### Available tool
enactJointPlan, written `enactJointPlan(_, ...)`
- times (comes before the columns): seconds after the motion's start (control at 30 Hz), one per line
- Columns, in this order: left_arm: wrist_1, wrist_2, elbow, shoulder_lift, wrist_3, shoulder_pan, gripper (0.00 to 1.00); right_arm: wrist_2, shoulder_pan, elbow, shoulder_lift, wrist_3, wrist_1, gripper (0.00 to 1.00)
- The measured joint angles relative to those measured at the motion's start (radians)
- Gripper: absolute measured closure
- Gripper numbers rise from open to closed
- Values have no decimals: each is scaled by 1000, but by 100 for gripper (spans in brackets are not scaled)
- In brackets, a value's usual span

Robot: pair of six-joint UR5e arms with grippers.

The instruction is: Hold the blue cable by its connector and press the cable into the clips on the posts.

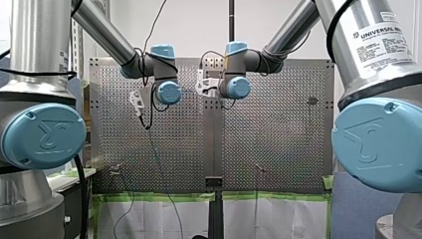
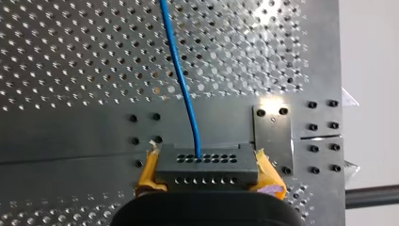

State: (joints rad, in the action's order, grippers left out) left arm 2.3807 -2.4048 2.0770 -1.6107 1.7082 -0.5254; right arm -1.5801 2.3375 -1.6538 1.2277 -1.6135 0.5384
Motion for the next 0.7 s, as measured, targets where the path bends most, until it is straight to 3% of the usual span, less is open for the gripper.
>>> enactJointPlan(0.23,60,13,-2,60,2,42,100,45,8,38,-18,-2,-10,100)
enactJointPlan(0.7,183,131,-32,173,36,164,100,62,28,153,-27,-3,-62,100)
